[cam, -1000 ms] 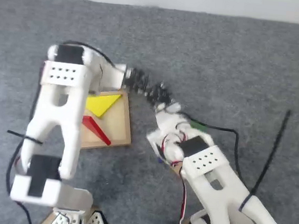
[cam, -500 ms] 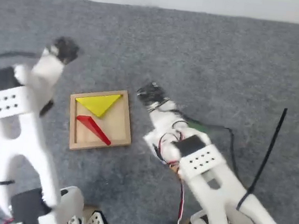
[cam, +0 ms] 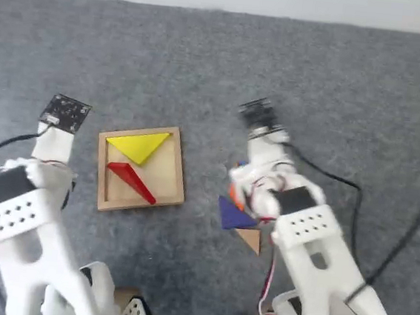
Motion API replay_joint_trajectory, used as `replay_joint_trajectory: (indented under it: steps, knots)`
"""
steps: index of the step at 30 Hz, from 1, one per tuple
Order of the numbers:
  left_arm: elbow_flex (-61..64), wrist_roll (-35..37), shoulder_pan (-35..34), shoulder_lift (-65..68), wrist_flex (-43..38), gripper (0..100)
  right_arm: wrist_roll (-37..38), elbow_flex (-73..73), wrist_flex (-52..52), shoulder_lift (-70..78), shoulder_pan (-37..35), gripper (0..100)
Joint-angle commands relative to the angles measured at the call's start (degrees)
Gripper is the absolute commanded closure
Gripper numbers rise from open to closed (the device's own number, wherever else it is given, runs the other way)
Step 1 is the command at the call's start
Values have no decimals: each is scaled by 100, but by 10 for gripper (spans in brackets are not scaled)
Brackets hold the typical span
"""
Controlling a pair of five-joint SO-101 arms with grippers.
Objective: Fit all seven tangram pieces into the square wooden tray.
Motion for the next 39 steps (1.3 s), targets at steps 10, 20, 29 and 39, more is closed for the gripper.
replay_joint_trajectory:
  steps: [10, 20, 29, 39]
  knots:
    - [295, 1029, 2303, 633, -457, 987, -1011, -378, -391, 655, 224, 992]
    - [286, 1389, 2321, 1398, -1565, 987, -1011, -510, -400, 875, 224, 992]
    - [242, 1996, 2778, 1574, -2233, 987, -1011, -510, -426, 875, 224, 992]
    - [224, 2330, 2971, 1556, -2593, 987, -1002, -510, -409, 875, 224, 992]
